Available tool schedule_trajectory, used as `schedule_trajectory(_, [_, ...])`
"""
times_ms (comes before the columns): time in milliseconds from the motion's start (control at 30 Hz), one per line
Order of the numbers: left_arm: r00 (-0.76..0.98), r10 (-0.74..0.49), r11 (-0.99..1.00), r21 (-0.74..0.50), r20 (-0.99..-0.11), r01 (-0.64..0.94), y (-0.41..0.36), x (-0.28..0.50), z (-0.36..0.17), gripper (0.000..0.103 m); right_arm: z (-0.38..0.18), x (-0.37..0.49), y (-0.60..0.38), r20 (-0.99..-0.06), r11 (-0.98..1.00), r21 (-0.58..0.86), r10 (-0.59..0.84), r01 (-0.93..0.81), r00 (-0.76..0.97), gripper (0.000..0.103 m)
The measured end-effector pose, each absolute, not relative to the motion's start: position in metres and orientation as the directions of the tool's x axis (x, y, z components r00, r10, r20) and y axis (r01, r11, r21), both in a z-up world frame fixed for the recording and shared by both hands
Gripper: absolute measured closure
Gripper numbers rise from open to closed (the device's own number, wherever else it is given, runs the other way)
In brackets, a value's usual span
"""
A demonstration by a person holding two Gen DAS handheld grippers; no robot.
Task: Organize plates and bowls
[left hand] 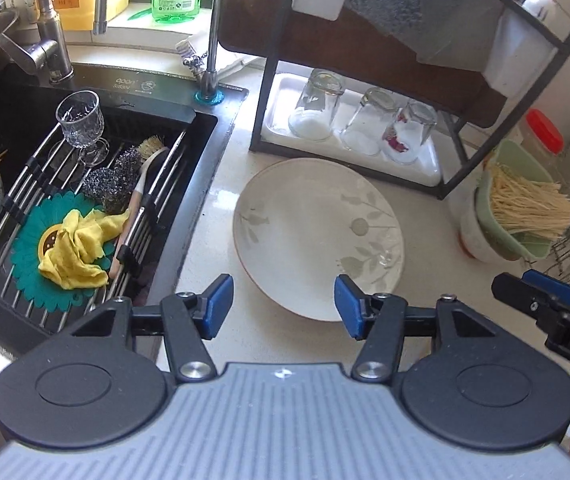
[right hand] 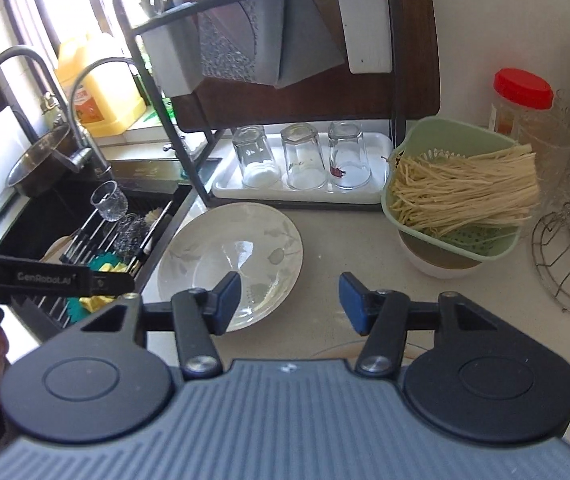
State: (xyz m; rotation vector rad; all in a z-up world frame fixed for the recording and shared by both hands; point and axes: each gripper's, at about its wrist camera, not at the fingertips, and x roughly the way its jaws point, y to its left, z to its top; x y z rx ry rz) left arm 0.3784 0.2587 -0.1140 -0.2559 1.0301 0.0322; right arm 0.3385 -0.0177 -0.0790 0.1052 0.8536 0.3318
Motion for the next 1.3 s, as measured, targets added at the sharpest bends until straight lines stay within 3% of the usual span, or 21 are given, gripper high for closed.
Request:
schedule_trajectory(200, [0.506,-0.145,0.958,-0.248,-0.85,-0.142,0.273,0.404,-0.149,0.041,-0.101,0.374,-0.006,-0.741,0.923,0.346,0.38,-0.169,0.554,0.046])
schedule_trajectory(467, [0.473,-0.162,0.946,-0.272,-0.866,-0.174,0.292,0.431,-0.182,0.043,-0.137,0.412,0.014,-0.795,0.932,0.334,0.358,-0.14,0.489,0.048])
schedule_trajectory(700, [0.459,-0.21,0.928,-0.323,-0.863,-0.184,0.302,0.452,-0.198,0.063,-0.161,0.429,0.013,-0.838,0.946,0.313,0.319,-0.089,0.442,0.048])
schedule_trajectory(967, [0.435,-0.228,0.919,-0.34,-0.871,-0.2,0.308,0.472,-0.211,0.07,-0.181,0.446,0.018,-0.85,0.934,0.348,0.35,-0.078,0.394,0.05])
schedule_trajectory(1033, [0.433,-0.225,0.92,-0.337,-0.873,-0.201,0.306,0.479,-0.213,0.069,-0.183,0.448,0.02,-0.853,0.934,0.347,0.351,-0.083,0.387,0.054])
schedule_trajectory(1200, [0.436,-0.219,0.923,-0.33,-0.873,-0.197,0.306,0.491,-0.22,0.07,-0.192,0.453,0.026,-0.867,0.935,0.338,0.354,-0.107,0.35,0.081])
schedule_trajectory(1300, [0.429,-0.24,0.913,-0.353,-0.871,-0.205,0.307,0.492,-0.224,0.072,-0.192,0.45,0.03,-0.871,0.941,0.318,0.34,-0.121,0.355,0.081])
